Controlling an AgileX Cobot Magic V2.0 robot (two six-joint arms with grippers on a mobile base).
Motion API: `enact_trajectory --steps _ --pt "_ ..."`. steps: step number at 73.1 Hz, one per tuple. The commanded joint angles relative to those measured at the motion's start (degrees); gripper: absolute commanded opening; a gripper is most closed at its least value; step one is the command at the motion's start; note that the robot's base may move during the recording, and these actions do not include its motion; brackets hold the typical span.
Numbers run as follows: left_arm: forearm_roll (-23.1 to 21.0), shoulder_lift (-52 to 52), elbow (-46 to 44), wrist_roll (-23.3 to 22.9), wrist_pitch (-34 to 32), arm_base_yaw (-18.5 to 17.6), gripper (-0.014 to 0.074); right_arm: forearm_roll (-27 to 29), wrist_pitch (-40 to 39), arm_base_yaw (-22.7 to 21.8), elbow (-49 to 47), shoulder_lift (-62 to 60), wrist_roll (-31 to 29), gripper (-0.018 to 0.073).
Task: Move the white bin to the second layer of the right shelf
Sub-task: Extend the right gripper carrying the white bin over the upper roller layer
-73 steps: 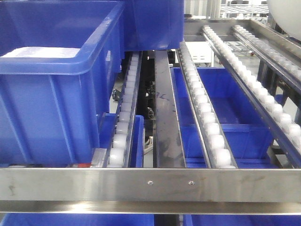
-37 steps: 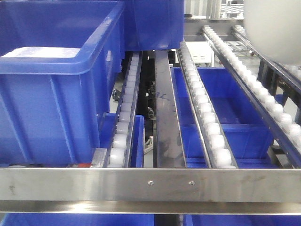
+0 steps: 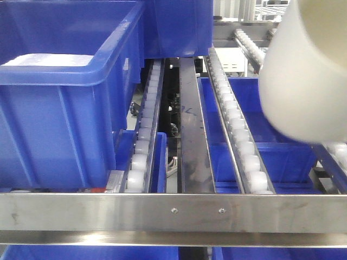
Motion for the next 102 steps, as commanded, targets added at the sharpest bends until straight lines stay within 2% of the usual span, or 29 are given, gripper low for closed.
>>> enact_trajectory --steps 1,26,102 --pt "0.0 -0.8 2.1 -0.2 -4.9 -0.3 0.0085 0.1 -5.7 -1.4 -2.0 1.4 0.0 0.0055" --pt "0.0 -0.8 2.1 -0.2 -4.9 -0.3 0.0085 0.8 -8.3 -5.8 -2.0 8.5 0.0 0.0055" --pt "0.0 -0.8 2.1 -0.2 -4.9 -0.3 0.0085 0.8 -8.3 -5.8 -2.0 18.5 0.0 0.0055"
